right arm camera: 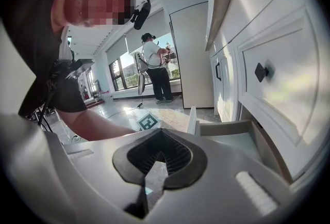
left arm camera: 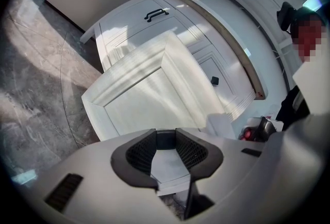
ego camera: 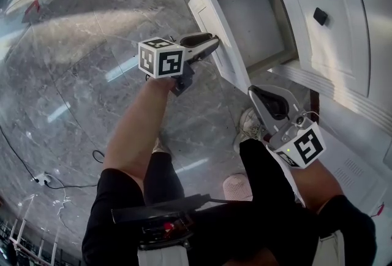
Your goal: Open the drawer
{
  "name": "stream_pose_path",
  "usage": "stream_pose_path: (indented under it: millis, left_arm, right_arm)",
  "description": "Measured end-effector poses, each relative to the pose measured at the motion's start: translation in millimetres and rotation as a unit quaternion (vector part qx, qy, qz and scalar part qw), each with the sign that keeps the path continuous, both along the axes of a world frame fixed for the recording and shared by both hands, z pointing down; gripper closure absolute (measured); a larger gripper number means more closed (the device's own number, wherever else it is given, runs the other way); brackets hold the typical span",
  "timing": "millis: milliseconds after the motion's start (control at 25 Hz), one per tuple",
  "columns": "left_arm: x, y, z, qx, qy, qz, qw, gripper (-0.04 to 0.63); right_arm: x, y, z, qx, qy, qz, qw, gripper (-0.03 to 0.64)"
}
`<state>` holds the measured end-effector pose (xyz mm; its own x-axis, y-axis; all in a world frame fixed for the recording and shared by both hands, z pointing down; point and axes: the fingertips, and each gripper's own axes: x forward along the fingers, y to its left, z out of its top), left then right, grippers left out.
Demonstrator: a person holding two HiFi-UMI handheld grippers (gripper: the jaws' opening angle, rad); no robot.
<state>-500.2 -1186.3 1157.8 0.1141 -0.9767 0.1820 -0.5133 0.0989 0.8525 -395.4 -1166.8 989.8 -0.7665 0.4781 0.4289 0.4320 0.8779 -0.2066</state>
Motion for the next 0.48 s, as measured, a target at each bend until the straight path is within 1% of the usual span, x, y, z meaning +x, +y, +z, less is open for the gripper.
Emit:
stream_pose_path:
  millis: [280, 480]
  left_arm:
    - [0.5, 14.2, 0.4, 0.001, 0.004, -0.003, 1.0000, 0.474]
    - [0.1, 27.3, 0.7, 0.002, 0.005, -0.004, 1.0000, 0.474]
  right_arm:
    - [-3.8, -2.7, -5.6, 0.001, -0.007, 0.008, 1.000, 0.615]
    - [-4.0, 6.6, -5.4, 0.002, -0.004, 0.006, 1.000, 0.615]
